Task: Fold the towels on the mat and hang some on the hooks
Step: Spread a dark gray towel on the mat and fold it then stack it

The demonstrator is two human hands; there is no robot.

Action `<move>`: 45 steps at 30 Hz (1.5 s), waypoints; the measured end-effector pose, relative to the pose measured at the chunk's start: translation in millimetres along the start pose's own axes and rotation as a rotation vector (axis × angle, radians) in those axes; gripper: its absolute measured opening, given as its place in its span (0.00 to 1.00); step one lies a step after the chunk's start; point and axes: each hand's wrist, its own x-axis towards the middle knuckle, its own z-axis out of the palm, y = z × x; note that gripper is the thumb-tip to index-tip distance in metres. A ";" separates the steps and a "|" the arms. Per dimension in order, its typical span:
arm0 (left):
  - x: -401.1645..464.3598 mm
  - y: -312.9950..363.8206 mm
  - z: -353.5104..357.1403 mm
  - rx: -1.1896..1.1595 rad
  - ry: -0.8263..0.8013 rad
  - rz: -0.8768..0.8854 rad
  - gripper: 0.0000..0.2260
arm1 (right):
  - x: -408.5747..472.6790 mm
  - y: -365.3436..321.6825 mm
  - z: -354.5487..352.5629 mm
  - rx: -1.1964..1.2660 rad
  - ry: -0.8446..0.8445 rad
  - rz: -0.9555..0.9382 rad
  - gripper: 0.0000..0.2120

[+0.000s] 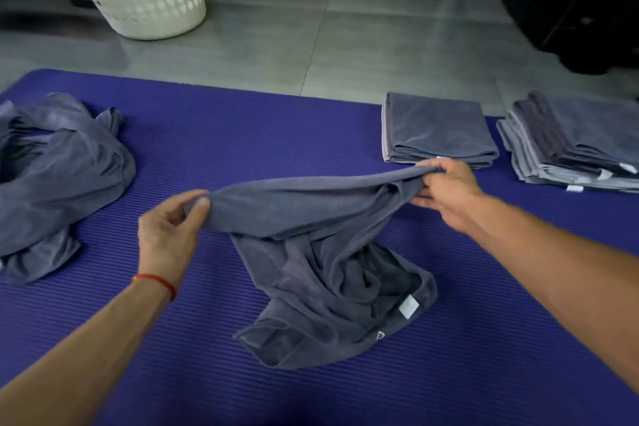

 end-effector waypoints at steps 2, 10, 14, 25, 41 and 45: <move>23.0 26.2 0.0 -0.032 0.006 0.079 0.05 | 3.6 -28.8 -10.1 0.061 -0.011 -0.036 0.18; 110.9 137.1 -1.0 -0.179 -0.256 0.202 0.11 | -15.6 -127.6 -91.1 -0.548 0.390 -0.653 0.12; 118.0 180.4 6.8 -0.478 -0.709 -0.029 0.25 | -51.6 -137.3 -136.4 -0.451 0.504 -0.681 0.11; 74.6 236.3 137.4 0.380 -0.338 0.700 0.10 | -125.2 11.0 -223.0 0.436 -0.009 0.002 0.12; -129.1 368.2 518.7 0.479 -1.006 0.994 0.08 | -179.7 199.1 -365.9 0.332 1.430 0.156 0.12; -204.5 389.4 576.5 0.298 -0.976 0.907 0.17 | -173.8 223.6 -419.5 0.290 1.597 0.235 0.13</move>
